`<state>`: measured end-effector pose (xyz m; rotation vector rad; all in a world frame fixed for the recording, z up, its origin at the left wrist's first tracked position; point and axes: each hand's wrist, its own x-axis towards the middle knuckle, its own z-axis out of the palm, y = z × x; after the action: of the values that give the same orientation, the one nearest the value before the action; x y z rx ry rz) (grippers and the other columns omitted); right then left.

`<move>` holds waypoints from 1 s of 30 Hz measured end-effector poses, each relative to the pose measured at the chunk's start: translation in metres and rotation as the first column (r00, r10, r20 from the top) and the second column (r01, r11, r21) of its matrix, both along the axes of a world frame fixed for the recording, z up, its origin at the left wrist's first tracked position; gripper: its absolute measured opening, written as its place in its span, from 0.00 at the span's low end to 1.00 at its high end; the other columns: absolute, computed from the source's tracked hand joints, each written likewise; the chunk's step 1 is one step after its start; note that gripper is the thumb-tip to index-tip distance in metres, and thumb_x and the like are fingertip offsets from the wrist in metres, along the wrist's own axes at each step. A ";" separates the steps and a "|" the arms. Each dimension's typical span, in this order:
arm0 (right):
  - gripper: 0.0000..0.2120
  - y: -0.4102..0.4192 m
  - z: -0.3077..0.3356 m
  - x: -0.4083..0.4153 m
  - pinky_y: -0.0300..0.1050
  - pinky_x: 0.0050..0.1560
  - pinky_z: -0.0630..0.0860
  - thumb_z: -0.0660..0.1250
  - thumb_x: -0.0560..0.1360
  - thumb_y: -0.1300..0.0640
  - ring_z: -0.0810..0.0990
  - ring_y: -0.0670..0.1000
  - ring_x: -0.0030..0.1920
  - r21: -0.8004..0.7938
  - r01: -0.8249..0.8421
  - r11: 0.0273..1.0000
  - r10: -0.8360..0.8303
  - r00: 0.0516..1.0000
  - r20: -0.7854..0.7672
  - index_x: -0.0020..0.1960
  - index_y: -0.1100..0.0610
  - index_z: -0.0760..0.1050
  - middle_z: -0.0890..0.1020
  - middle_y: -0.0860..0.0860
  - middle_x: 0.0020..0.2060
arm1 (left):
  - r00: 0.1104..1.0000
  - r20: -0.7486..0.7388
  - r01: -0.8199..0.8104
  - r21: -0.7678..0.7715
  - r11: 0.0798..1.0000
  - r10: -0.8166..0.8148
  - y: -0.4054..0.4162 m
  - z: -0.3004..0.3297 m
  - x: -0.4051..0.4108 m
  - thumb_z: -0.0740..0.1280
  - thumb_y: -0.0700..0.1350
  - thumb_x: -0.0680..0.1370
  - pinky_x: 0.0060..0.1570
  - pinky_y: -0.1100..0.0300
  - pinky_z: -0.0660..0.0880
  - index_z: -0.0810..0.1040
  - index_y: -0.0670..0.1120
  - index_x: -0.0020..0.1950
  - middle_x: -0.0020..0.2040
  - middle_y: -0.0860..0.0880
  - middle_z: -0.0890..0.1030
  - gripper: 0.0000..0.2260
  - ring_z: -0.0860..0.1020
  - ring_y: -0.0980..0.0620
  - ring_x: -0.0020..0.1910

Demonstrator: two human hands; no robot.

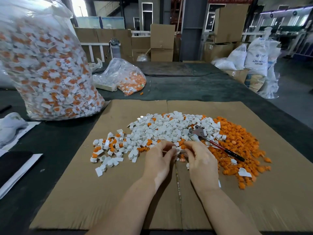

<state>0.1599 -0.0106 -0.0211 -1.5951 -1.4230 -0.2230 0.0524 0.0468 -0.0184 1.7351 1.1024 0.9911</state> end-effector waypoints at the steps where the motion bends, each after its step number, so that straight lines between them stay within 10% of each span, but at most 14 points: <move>1: 0.08 0.000 0.000 0.000 0.50 0.44 0.80 0.70 0.71 0.69 0.82 0.54 0.43 -0.014 0.015 1.000 -0.016 1.000 -0.017 0.49 0.63 0.80 0.83 0.55 0.42 | 1.000 0.022 0.000 -0.019 1.000 0.000 0.000 -0.001 0.000 0.66 0.41 0.78 0.39 0.72 0.72 0.76 0.54 0.43 0.36 0.55 0.80 0.07 0.78 0.63 0.34; 8: 0.04 -0.001 0.001 -0.001 0.47 0.43 0.73 0.74 0.68 0.64 0.79 0.51 0.34 -0.076 0.034 0.997 -0.029 0.997 0.067 0.39 0.59 0.80 0.81 0.49 0.33 | 0.996 0.088 0.011 -0.071 0.997 -0.005 0.000 -0.002 -0.002 0.65 0.40 0.78 0.46 0.56 0.79 0.77 0.47 0.49 0.38 0.48 0.82 0.03 0.81 0.53 0.38; 15: 0.11 0.001 -0.003 -0.001 0.41 0.44 0.59 0.75 0.67 0.61 0.75 0.49 0.27 -0.110 0.119 0.987 -0.102 0.984 0.145 0.32 0.56 0.74 0.76 0.46 0.26 | 0.994 0.107 0.009 -0.082 0.997 -0.001 -0.003 0.000 -0.005 0.66 0.38 0.77 0.37 0.75 0.71 0.76 0.51 0.47 0.41 0.48 0.81 0.08 0.79 0.64 0.35; 30: 0.13 0.001 -0.006 0.000 0.42 0.45 0.58 0.76 0.66 0.63 0.75 0.50 0.28 -0.124 0.089 0.988 -0.066 0.982 0.176 0.31 0.56 0.72 0.76 0.47 0.26 | 0.996 -0.079 0.052 0.034 0.998 -0.049 -0.005 0.000 -0.005 0.66 0.43 0.78 0.45 0.72 0.70 0.78 0.50 0.46 0.44 0.53 0.81 0.03 0.77 0.57 0.47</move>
<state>0.1597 -0.0097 -0.0266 -1.7767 -1.5346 -0.3247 0.0469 0.0414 -0.0188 1.8351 1.0900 0.9240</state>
